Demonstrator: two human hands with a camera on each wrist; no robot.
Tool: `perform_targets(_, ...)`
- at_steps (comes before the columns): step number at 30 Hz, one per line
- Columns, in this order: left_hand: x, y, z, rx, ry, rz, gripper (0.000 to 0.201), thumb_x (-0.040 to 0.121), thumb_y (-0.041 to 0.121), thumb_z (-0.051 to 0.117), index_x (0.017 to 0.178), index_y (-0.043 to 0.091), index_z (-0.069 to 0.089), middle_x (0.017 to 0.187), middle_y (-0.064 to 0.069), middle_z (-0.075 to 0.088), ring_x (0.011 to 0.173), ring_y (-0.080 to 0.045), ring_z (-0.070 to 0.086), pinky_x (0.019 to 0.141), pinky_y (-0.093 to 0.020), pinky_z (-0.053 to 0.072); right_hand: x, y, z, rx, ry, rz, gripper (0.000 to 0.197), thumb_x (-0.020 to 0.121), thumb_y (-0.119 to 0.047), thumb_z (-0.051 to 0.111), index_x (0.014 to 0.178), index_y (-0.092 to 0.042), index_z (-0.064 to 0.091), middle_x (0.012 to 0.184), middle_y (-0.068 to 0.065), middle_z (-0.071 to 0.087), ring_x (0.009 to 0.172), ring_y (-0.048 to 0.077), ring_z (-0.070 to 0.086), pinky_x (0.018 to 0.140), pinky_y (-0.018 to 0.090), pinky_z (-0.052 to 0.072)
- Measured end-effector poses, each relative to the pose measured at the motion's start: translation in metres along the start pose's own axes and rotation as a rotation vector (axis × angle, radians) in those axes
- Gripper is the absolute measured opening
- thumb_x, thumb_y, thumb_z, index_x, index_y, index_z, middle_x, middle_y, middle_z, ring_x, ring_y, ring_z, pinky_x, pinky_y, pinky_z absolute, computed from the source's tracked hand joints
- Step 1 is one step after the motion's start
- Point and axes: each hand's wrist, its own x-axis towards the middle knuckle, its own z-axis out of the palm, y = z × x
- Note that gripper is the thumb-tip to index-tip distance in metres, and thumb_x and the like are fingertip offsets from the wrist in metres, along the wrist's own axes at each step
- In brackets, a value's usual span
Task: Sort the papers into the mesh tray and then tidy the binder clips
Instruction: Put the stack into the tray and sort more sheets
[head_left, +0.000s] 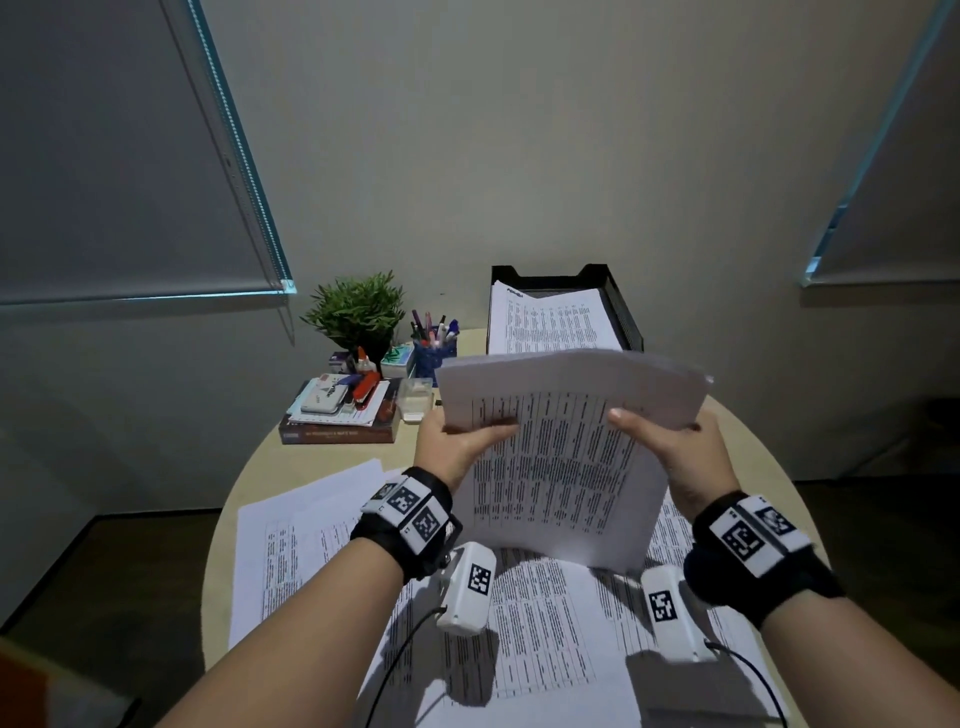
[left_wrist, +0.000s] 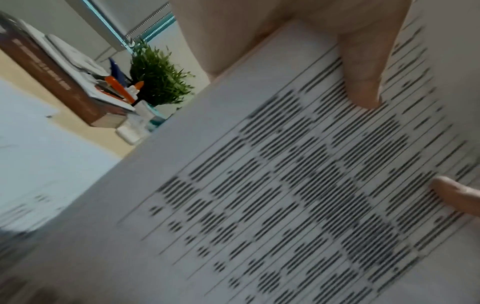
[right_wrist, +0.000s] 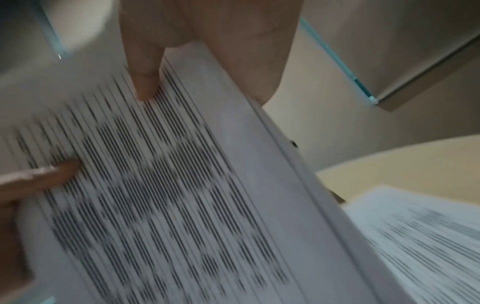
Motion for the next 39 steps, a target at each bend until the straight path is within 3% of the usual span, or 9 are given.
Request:
perform_targets(4,-0.012,-0.024,0.001,0.084,-0.078,-0.145,0.034,0.068,-0.008,0.075,0.096,0.009,0.067,0.087,0.004,0.069,0.083,-0.005,0.066,0.091,-0.035,0.053,-0.014,0.037,-0.004,-0.023,0.027,0.145,0.031,0.063,-0.011,0.081,0.09,-0.021,0.07,0.083,-0.008,0.076,0.081,0.009,0.071,0.086,0.033,0.051)
perform_targets(11,-0.006,-0.021,0.009,0.026,-0.035,-0.111,0.035,0.069,-0.01,0.073,0.088,0.018,0.067,0.077,0.011,0.074,0.078,-0.001,0.069,0.077,-0.022,0.056,-0.002,0.033,-0.001,-0.01,0.106,0.096,0.031,0.07,0.002,0.077,0.092,-0.018,0.07,0.078,-0.011,0.075,0.076,0.004,0.071,0.076,0.025,0.051)
perform_targets(17,-0.019,-0.029,0.011,0.069,-0.004,-0.207,0.032,0.072,-0.004,0.073,0.095,-0.019,0.058,0.09,-0.028,0.066,0.075,-0.04,0.06,0.082,-0.03,0.053,-0.01,0.05,-0.006,-0.074,0.086,0.192,0.03,0.065,-0.007,0.082,0.089,-0.019,0.069,0.077,-0.011,0.075,0.091,0.02,0.069,0.092,0.036,0.049)
perform_targets(21,-0.011,-0.037,0.01,0.018,0.011,-0.215,0.031,0.068,-0.002,0.077,0.088,0.019,0.065,0.086,0.004,0.07,0.085,-0.011,0.066,0.078,-0.024,0.054,-0.011,0.054,-0.006,-0.077,0.079,0.228,0.03,0.066,-0.016,0.084,0.092,-0.022,0.07,0.095,-0.002,0.074,0.095,0.02,0.067,0.093,0.037,0.047)
perform_targets(26,-0.019,-0.065,0.011,0.13,-0.019,-0.325,0.034,0.069,0.006,0.079,0.101,0.003,0.068,0.087,0.003,0.069,0.094,-0.017,0.068,0.07,-0.013,0.051,-0.021,0.077,-0.005,-0.146,0.152,0.358,0.036,0.07,-0.015,0.082,0.098,0.001,0.065,0.089,0.014,0.07,0.088,0.031,0.067,0.09,0.045,0.052)
perform_targets(28,-0.016,-0.067,0.009,0.14,-0.026,-0.362,0.02,0.069,0.01,0.08,0.082,0.007,0.065,0.071,0.009,0.066,0.073,-0.008,0.066,0.065,-0.014,0.048,-0.02,0.076,-0.008,-0.18,0.147,0.343,0.033,0.074,-0.017,0.079,0.092,0.007,0.065,0.085,0.018,0.067,0.079,0.03,0.066,0.082,0.041,0.052)
perform_targets(33,-0.018,-0.06,0.01,0.089,-0.113,-0.453,0.019,0.072,0.001,0.076,0.07,0.01,0.059,0.06,0.004,0.063,0.049,0.001,0.062,0.048,-0.01,0.048,-0.014,0.067,-0.019,-0.238,0.085,0.322,0.022,0.079,-0.008,0.073,0.069,-0.007,0.054,0.067,0.009,0.054,0.065,0.022,0.053,0.057,0.029,0.042)
perform_targets(37,-0.026,-0.087,0.007,0.078,-0.112,-0.64,0.11,0.039,0.024,0.096,0.128,-0.01,0.04,0.121,-0.023,0.057,0.105,-0.03,0.063,0.091,-0.038,0.053,-0.026,0.08,-0.029,-0.205,0.092,0.494,0.013,0.083,0.006,0.065,0.092,0.009,0.057,0.082,0.013,0.055,0.066,0.023,0.052,0.046,0.013,0.045)
perform_targets(39,-0.035,-0.098,0.003,0.311,-0.206,-0.702,0.121,0.046,0.035,0.093,0.141,-0.004,0.028,0.135,-0.02,0.047,0.119,-0.032,0.053,0.1,-0.039,0.045,-0.034,0.096,-0.036,-0.185,0.08,0.601,0.041,0.081,0.005,0.068,0.116,0.019,0.051,0.102,0.018,0.061,0.085,0.026,0.061,0.069,0.019,0.053)
